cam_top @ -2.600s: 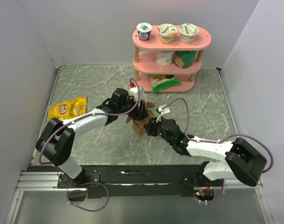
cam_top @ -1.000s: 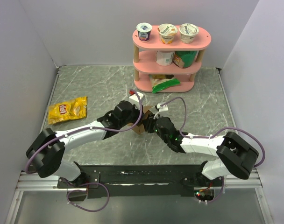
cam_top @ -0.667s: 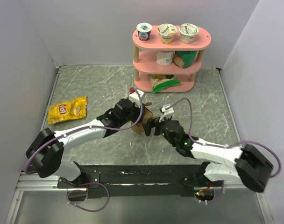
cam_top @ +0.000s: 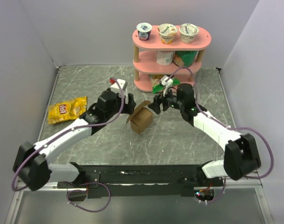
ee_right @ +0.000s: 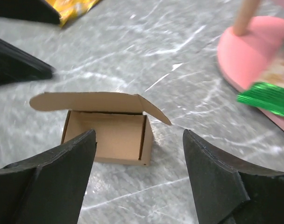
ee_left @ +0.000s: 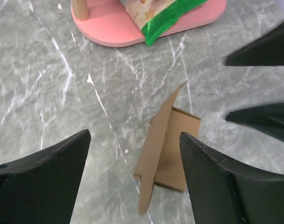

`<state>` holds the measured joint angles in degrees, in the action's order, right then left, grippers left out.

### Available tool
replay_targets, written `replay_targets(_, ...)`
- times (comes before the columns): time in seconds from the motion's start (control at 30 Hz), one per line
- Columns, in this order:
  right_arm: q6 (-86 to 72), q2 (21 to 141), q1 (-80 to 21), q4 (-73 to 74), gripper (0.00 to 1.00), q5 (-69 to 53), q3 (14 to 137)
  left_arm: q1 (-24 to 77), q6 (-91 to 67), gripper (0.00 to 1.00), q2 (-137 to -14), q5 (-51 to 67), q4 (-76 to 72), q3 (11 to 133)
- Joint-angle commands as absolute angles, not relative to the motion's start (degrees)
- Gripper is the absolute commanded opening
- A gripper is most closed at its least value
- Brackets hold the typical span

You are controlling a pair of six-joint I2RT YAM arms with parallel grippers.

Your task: Fold the paper box

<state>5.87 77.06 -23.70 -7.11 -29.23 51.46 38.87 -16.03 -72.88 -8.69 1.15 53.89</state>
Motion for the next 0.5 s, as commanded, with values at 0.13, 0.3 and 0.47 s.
replay_targets(0.13,17.05,86.83,-21.62,-0.26,0.77,-42.44,62.13,37.09,-26.89,0.77,-62.85,3.15,8.0,45.45)
replay_targets(0.3,17.67,90.7,-21.53,-0.35,0.73,-43.07,63.89,37.09,-29.88,0.74,-63.28,5.97,8.7,43.24)
replay_targets(0.47,18.19,93.25,-21.53,-0.44,0.66,-42.28,64.95,37.09,-30.24,0.65,-66.26,7.47,5.98,42.89)
